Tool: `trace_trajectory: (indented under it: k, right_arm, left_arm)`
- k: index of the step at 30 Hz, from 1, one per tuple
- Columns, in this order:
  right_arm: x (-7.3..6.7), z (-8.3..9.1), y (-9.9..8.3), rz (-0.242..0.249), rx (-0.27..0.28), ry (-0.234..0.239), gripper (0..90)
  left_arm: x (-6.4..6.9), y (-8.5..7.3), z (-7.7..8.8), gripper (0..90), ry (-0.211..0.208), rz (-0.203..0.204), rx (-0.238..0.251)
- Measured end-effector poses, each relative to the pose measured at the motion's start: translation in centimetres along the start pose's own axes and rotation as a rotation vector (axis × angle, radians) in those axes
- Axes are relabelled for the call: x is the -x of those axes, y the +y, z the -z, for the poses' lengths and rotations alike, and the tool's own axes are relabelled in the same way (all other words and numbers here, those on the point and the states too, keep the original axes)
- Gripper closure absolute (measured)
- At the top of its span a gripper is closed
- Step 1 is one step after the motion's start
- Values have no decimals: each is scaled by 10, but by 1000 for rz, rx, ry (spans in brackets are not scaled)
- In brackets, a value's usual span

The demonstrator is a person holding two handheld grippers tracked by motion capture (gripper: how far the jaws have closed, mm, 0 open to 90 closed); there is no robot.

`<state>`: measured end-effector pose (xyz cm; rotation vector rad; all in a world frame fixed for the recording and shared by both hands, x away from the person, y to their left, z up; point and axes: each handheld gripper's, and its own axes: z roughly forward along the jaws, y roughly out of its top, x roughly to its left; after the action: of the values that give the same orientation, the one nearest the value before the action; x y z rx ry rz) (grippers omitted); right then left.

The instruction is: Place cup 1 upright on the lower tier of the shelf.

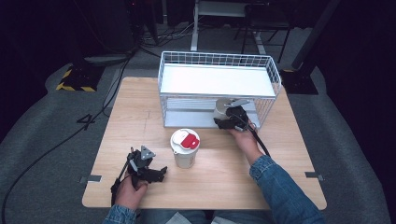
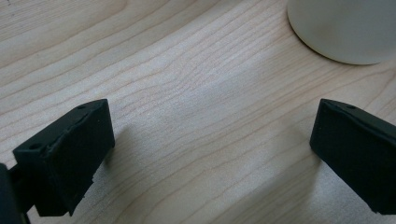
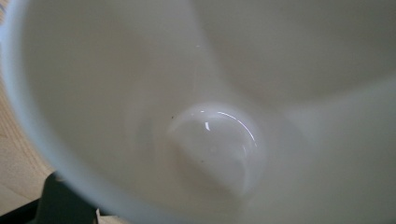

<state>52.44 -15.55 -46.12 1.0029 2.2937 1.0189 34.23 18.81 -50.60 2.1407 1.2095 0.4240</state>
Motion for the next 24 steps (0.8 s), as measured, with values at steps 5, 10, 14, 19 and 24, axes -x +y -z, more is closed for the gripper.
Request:
trace_trajectory:
  k: [5,10,14,19,24]
  right_arm:
    - [2,-6,0,1,3,1,238]
    - [4,-9,0,-19,7,-1,238]
    - [5,-12,0,-33,1,2,238]
    - [6,-15,0,-42,-2,9,237]
    - [7,-16,-1,-55,0,14,236]
  left_arm:
    - [0,0,0,4,0,0,0]
    - [0,0,0,4,0,0,-1]
    - [0,0,0,3,-1,5,0]
    - [0,0,0,3,-1,0,-1]
    - [0,0,0,3,0,0,-1]
